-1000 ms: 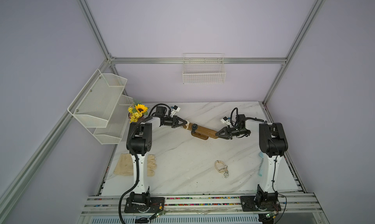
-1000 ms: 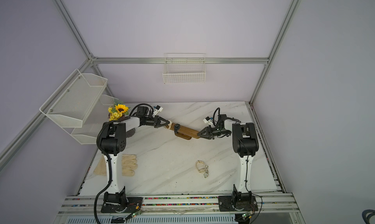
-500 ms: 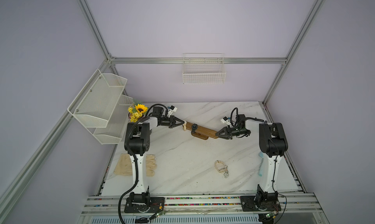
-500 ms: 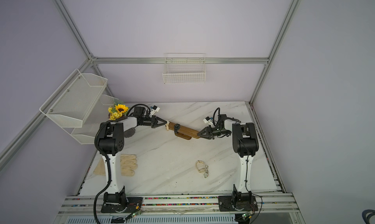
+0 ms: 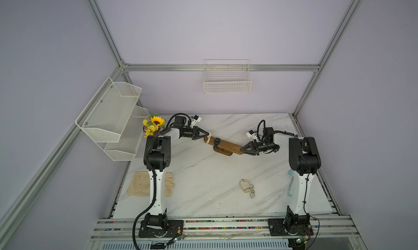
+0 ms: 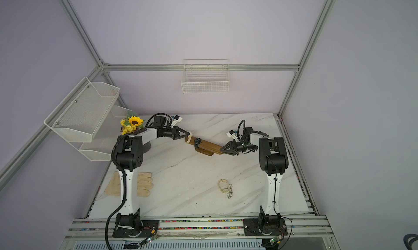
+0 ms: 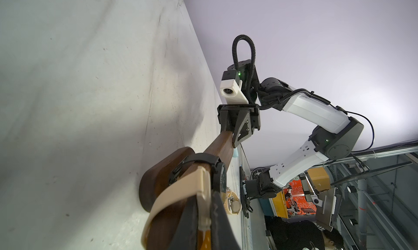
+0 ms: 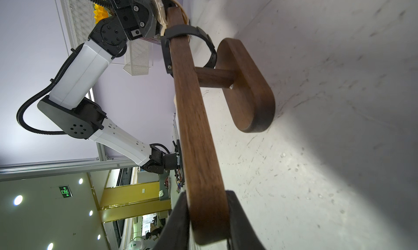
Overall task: Place watch on stand
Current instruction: Place the watch on the stand.
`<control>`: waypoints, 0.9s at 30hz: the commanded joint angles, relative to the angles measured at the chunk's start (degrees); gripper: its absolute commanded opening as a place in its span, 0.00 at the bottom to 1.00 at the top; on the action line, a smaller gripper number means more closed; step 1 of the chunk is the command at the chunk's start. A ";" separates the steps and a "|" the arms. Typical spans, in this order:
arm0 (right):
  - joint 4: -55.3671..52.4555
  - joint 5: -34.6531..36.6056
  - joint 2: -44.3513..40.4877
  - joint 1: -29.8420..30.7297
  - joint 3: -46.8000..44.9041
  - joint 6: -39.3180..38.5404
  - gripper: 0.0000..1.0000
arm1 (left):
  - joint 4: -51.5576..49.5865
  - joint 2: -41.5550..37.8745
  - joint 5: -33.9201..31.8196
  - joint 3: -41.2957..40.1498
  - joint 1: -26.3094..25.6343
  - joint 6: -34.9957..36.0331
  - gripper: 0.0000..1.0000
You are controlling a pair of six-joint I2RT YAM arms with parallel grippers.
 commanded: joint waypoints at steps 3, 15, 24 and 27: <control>-2.15 10.12 2.25 -0.28 -0.41 0.91 0.00 | -0.62 -1.66 -1.44 -0.22 -2.64 1.44 0.06; -2.14 10.28 2.31 -0.28 -0.25 0.87 0.00 | -5.22 -6.97 -3.78 -8.13 -1.05 7.48 0.05; -2.27 10.55 2.28 -0.27 -0.24 0.84 0.00 | -7.67 -3.02 -2.92 -1.75 -0.34 7.33 0.05; -2.20 10.56 2.35 -0.28 -0.25 0.91 0.00 | -10.33 -2.29 -3.90 0.27 0.00 8.86 0.06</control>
